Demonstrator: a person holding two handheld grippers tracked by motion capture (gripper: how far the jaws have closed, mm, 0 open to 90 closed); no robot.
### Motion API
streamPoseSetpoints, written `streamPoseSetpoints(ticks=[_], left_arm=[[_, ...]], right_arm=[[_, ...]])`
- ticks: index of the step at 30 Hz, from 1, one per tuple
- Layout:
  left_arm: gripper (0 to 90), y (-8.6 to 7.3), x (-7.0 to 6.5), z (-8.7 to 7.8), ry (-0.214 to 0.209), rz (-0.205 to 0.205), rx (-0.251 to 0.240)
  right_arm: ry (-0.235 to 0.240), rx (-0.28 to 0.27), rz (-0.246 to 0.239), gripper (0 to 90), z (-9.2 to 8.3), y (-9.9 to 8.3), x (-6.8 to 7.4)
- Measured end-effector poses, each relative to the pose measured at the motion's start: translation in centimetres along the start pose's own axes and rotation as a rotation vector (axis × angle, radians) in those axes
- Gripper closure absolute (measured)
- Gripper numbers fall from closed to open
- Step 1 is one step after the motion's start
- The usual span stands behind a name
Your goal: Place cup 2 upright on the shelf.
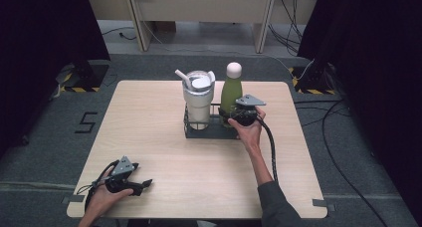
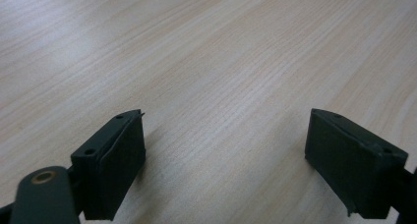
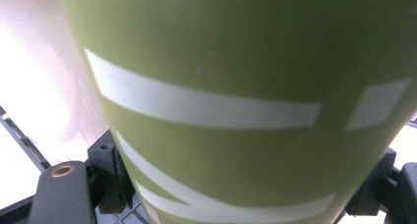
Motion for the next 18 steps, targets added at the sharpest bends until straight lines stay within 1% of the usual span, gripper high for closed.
streamPoseSetpoints(ticks=[2, 7, 9, 10, 11, 14, 16, 18], left_arm=[[14.6, 0.0, 0.0, 0.0, 0.000, 0.000, 0.000], [14.6, 0.0, 0.0, 0.0, 0.000, -0.001, 0.000], [14.6, 0.0, 0.0, 0.0, 0.000, 0.000, 0.000], [14.6, 0.0, 0.0, 0.0, 0.000, 0.000, 0.000], [14.6, 0.0, 0.0, 0.0, 0.000, 0.000, 0.000], [14.6, 0.0, 0.0, 0.0, 0.000, 0.000, 0.000], [14.6, 0.0, 0.0, 0.0, 0.000, 0.000, 0.000], [14.6, 0.0, 0.0, 0.0, 0.000, 0.000, 0.000]], right_arm=[[0.000, 0.003, -0.004, 20.5, 0.1, 0.0, 0.0], [0.002, 0.010, 0.010, 20.2, -0.1, 0.0, -0.1], [0.003, 0.003, 0.008, 17.8, -0.3, 0.2, -0.1], [0.006, -0.001, 0.015, 16.1, -0.5, 0.4, 0.1], [0.006, -0.001, 0.015, 16.1, -0.5, 0.4, 0.1], [-0.012, 0.012, 0.003, 15.5, -0.8, 0.5, 0.2], [-0.015, 0.016, -0.001, 15.2, -0.9, 0.5, 0.3], [-0.014, 0.013, 0.011, 15.2, -1.1, 0.6, 0.3]])
Point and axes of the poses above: each handheld gripper's, and its own axes: z roughly forward along the jaws, y roughly out of its top, x roughly to its left, the point moved 5 cm from there along z, roughly forward along the jaws, and after that the axes turned 2 degrees about y, right-handed, at the moved point
